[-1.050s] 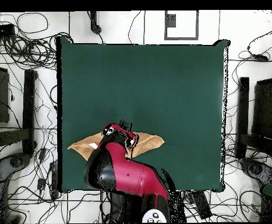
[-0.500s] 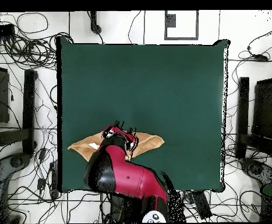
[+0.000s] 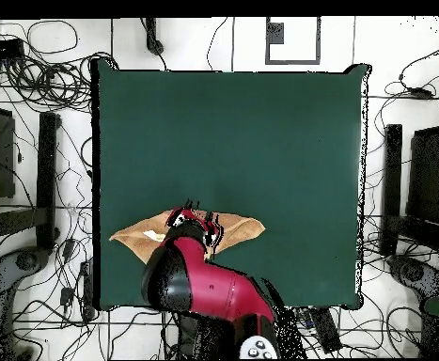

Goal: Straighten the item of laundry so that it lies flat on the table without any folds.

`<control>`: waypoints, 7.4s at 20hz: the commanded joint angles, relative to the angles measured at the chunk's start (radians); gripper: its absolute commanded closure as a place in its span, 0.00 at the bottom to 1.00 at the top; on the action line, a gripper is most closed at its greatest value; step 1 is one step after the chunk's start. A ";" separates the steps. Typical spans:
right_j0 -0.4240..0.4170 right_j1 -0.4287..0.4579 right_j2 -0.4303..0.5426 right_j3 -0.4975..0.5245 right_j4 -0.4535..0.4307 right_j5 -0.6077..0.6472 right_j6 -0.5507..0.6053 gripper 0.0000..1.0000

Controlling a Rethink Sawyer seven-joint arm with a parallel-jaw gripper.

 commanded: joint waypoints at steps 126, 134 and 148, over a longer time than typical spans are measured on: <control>-0.020 0.118 0.132 0.007 0.044 -0.105 0.197 0.00; -0.051 0.161 0.124 0.054 -0.002 -0.146 0.195 0.00; -0.061 0.218 0.144 0.116 -0.018 -0.183 0.223 0.00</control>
